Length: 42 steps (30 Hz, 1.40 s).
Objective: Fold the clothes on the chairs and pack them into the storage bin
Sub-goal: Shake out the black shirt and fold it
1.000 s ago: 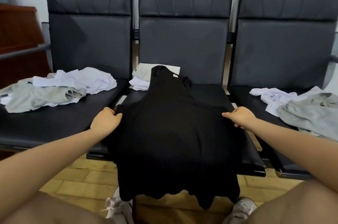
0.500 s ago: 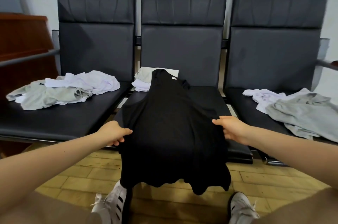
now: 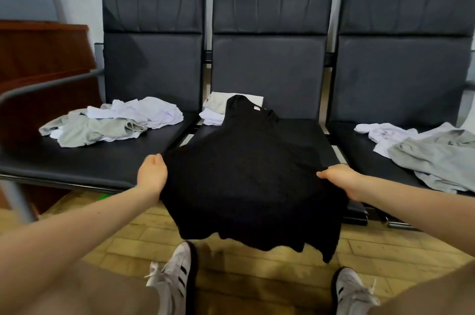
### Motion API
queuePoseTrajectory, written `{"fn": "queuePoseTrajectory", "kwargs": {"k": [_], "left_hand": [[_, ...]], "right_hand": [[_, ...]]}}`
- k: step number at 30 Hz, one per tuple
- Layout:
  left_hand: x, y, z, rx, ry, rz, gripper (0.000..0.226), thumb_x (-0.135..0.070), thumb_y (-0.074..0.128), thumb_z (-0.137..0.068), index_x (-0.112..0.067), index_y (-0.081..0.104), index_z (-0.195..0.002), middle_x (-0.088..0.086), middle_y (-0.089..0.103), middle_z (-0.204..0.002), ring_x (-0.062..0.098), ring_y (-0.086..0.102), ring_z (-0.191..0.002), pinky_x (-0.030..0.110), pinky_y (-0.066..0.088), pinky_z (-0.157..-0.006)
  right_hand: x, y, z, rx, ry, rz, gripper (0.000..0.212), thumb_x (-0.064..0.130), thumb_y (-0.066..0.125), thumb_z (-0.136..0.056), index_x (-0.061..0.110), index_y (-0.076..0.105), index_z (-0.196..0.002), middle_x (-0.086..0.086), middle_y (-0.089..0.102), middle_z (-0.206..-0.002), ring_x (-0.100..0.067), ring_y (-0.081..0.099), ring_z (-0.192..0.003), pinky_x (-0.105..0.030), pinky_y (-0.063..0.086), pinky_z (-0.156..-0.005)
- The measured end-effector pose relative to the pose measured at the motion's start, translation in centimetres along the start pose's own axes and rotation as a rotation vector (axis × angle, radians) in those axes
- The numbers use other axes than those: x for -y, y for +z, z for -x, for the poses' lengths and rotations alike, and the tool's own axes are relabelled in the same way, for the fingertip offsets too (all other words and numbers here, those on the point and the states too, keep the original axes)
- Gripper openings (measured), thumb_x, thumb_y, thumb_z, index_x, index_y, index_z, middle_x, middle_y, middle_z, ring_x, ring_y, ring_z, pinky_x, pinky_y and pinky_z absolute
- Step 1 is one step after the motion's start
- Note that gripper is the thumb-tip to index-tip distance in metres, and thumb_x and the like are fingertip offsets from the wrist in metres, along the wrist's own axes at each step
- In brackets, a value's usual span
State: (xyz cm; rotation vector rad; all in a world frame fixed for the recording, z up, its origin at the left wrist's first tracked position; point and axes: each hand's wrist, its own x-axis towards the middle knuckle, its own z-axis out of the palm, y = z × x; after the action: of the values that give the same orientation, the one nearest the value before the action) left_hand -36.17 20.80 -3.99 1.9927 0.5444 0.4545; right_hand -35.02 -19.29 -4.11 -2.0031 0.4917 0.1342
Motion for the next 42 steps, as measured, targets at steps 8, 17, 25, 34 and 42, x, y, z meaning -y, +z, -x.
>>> {"fn": "queuePoseTrajectory", "kwargs": {"k": [8,17,25,34,42], "left_hand": [[2.0,-1.5,-2.5,0.094,0.123,-0.406,0.037,-0.021,0.032,-0.103,0.010,0.053,-0.109,0.032,0.055,-0.121,0.044,0.050,-0.115,0.041,0.037,-0.093],[1.7,1.2,-1.2,0.156,0.282,-0.614,0.022,-0.024,0.041,-0.092,-0.008,0.052,-0.081,0.008,0.060,-0.083,0.029,0.057,-0.078,0.033,0.041,-0.066],[-0.2,2.0,-2.4,0.171,0.236,-0.564,0.036,-0.028,0.050,-0.086,-0.011,0.041,-0.056,0.006,0.045,-0.056,0.028,0.049,-0.057,0.030,0.037,-0.054],[-2.3,6.3,-5.0,0.145,0.155,-0.372,0.045,-0.024,0.055,-0.087,-0.005,0.049,-0.127,0.013,0.061,-0.114,0.033,0.058,-0.109,0.033,0.041,-0.078],[-2.9,9.0,-8.3,0.208,0.218,-0.504,0.023,-0.010,0.048,-0.087,-0.011,0.070,-0.082,0.009,0.068,-0.095,0.031,0.063,-0.095,0.031,0.045,-0.073]], "right_hand": [[-1.2,-2.6,0.2,-0.146,-0.150,0.465,0.023,0.023,0.059,-0.092,0.007,0.056,-0.077,-0.008,0.059,-0.081,-0.024,0.055,-0.077,-0.030,0.040,-0.067],[-1.1,-2.5,0.0,-0.150,-0.268,0.677,0.041,0.035,0.061,-0.089,0.012,0.043,-0.060,-0.003,0.050,-0.063,-0.017,0.050,-0.062,-0.029,0.032,-0.052],[0.4,-2.5,-2.3,-0.170,-0.258,0.663,0.050,0.049,0.063,-0.086,0.003,0.063,-0.066,-0.012,0.064,-0.066,-0.026,0.063,-0.068,-0.033,0.047,-0.067],[4.0,0.4,-6.9,-0.232,-0.270,0.584,0.046,0.037,0.061,-0.091,0.008,0.056,-0.127,-0.011,0.059,-0.128,-0.029,0.053,-0.121,-0.035,0.043,-0.096],[4.2,1.0,-10.1,-0.219,-0.333,0.673,0.021,0.021,0.057,-0.092,0.019,0.068,-0.109,-0.003,0.066,-0.118,-0.022,0.058,-0.112,-0.031,0.047,-0.094]]}}
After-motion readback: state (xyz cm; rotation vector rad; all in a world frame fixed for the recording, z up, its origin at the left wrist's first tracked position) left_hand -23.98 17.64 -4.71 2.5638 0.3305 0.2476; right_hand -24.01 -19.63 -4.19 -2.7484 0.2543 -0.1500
